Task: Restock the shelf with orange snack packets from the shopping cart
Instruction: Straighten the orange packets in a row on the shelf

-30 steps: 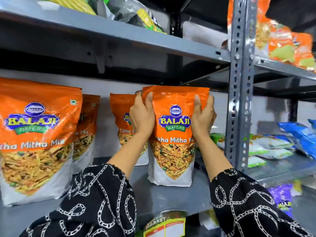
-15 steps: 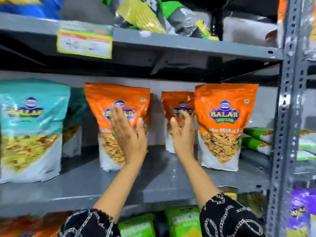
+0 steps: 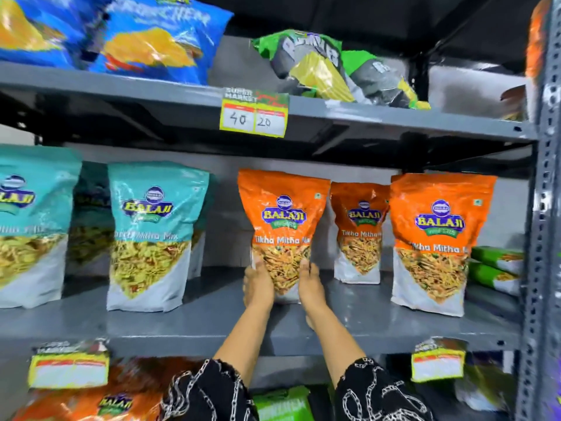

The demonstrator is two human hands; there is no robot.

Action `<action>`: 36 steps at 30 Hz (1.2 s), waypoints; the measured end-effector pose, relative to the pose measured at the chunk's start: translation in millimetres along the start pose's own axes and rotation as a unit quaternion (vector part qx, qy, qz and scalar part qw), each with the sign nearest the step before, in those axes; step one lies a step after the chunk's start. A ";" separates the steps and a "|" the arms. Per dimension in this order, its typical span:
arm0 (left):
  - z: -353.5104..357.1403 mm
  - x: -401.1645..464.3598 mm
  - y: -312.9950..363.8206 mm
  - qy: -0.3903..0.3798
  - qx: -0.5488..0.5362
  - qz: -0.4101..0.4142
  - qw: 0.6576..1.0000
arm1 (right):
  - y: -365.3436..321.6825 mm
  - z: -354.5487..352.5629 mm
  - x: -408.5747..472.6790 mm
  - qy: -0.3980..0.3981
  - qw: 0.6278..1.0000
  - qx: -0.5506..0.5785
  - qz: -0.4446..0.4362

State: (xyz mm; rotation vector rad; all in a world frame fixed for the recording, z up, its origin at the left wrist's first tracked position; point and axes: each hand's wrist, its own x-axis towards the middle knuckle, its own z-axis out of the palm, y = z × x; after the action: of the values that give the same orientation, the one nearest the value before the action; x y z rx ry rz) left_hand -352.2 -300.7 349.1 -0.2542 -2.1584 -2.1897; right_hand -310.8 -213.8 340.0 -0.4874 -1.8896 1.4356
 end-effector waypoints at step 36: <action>167.0 -82.7 8.2 -0.236 0.055 0.208 0.948 | 27.2 -178.9 36.3 0.494 0.838 -0.164 -0.163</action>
State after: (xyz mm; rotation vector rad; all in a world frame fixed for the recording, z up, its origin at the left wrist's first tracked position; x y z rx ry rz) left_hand -256.6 -140.6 345.6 -1.2115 -2.1520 -1.8965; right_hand -209.4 -59.9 350.0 -0.8209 -1.2393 0.4303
